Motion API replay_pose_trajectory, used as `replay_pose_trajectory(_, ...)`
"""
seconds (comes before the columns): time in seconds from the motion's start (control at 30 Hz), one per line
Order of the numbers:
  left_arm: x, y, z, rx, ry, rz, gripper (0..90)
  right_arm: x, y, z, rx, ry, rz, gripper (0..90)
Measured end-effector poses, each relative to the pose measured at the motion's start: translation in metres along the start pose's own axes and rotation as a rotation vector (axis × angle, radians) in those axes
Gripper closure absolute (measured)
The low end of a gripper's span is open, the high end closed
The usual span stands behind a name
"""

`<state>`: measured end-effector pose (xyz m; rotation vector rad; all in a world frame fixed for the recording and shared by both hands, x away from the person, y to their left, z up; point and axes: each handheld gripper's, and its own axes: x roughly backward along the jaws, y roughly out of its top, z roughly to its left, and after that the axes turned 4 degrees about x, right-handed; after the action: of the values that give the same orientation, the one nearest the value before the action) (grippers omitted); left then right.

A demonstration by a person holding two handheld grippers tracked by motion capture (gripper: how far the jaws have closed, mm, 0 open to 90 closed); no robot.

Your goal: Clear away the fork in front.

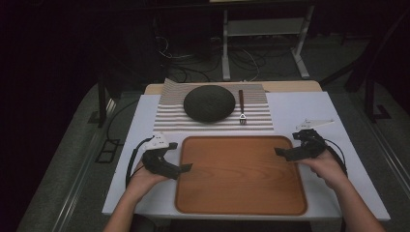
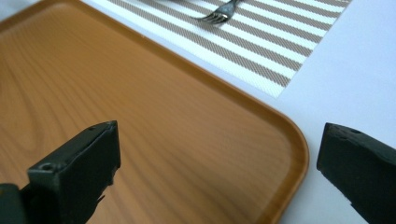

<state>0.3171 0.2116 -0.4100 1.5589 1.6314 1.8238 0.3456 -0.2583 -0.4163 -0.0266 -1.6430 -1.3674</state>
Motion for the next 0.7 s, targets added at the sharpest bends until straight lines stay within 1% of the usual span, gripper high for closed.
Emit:
replay_pose_trajectory(0.1,-0.001,0.0,-0.001,-0.002,-0.003,0.0,0.0,-0.005,0.005,-0.001,0.014,-0.001,0.006,0.0)
replay_pose_trajectory(0.3,-0.001,0.0,-0.001,-0.007,-0.002,0.002,0.0,-0.014,0.015,-0.003,0.021,-0.002,0.016,0.0)
replay_pose_trajectory(0.33,-0.001,0.0,-0.001,-0.008,-0.001,0.0,0.0,-0.018,0.018,-0.004,0.023,-0.005,0.015,0.0)
replay_pose_trajectory(0.7,-0.001,0.0,-0.001,-0.009,0.001,-0.006,0.0,-0.032,0.036,-0.011,0.016,0.0,0.004,0.0)
